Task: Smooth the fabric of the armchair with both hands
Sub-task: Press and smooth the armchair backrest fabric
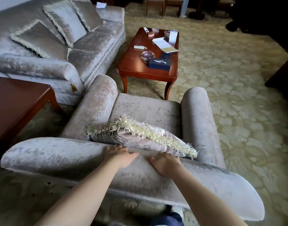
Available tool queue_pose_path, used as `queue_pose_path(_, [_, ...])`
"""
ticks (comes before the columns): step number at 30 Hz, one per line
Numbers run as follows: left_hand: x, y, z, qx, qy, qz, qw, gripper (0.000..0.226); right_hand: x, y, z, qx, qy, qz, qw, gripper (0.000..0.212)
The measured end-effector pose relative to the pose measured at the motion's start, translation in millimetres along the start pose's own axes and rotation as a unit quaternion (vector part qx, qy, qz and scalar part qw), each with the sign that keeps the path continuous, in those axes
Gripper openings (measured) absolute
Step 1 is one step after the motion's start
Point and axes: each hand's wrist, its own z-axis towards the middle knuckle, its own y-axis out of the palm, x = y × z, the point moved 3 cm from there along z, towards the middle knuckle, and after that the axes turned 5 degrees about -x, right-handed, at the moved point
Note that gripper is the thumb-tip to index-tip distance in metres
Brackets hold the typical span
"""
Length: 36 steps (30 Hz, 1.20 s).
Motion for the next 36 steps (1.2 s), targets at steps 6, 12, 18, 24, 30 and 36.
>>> queue_pose_path(6, [-3.9,5.1,17.3,0.016,-0.041,0.018,0.999,0.084,-1.5,4.6,4.3,-0.029,-0.086,0.007,0.996,0.078])
queue_pose_path(12, [7.1,-23.4,32.3,0.17,-0.095,-0.039,0.98,0.06,10.0,-22.8,33.5,-0.038,-0.177,-0.041,0.983,0.079])
queue_pose_path(18, [21.6,2.4,10.2,0.238,-0.121,-0.092,0.959,0.036,27.0,-12.8,22.6,-0.031,-0.187,-0.029,0.981,0.073])
queue_pose_path(24, [16.4,0.1,1.3,0.267,-0.08,-0.109,0.954,0.033,20.4,-1.7,-8.2,0.065,-0.2,-0.026,0.977,0.081])
queue_pose_path(30, [16.1,1.0,-8.0,0.28,-0.146,-0.09,0.945,0.035,15.3,6.5,-29.1,0.1,-0.242,-0.042,0.964,0.091])
queue_pose_path(36, [18.3,7.5,-25.9,0.334,-0.346,-0.246,0.841,0.066,7.9,3.5,-27.6,0.047,-0.281,-0.054,0.957,0.092])
